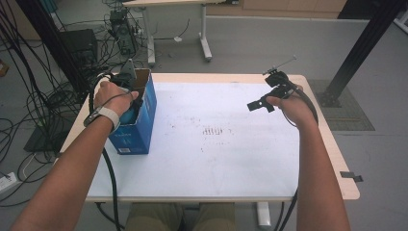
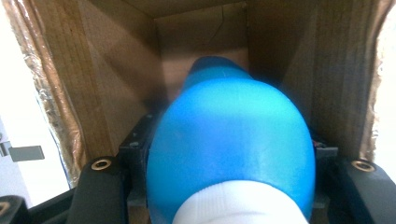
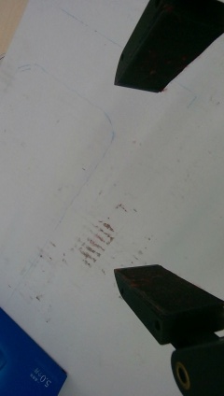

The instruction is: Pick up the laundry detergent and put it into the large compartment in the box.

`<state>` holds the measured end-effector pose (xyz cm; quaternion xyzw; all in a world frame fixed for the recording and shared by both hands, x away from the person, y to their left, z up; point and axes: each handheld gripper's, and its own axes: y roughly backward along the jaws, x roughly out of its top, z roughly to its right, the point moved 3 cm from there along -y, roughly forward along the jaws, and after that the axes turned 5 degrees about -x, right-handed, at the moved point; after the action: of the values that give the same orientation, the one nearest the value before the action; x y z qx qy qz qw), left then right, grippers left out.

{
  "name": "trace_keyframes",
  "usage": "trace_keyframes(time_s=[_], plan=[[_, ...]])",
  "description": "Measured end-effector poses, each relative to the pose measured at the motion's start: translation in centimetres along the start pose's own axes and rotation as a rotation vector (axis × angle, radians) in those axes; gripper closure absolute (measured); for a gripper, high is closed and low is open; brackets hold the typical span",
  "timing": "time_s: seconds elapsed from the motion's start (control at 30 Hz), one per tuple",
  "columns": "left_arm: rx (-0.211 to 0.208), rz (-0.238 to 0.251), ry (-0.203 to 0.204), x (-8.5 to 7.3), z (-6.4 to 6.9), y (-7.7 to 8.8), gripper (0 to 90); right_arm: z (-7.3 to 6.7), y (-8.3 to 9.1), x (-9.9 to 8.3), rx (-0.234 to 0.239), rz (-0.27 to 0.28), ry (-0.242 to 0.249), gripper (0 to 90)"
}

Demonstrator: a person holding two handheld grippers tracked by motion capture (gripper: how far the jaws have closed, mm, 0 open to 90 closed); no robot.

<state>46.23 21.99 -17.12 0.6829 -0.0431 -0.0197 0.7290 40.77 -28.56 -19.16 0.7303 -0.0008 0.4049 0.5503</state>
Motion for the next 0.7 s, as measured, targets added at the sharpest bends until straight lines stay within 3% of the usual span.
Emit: trace_keyframes(time_s=[0.7], plan=[[-0.019,0.022,0.007,-0.35,-0.44,-0.26,36.4,-0.09,0.11,0.08,-0.001,-0.001,-0.001,7.4]])
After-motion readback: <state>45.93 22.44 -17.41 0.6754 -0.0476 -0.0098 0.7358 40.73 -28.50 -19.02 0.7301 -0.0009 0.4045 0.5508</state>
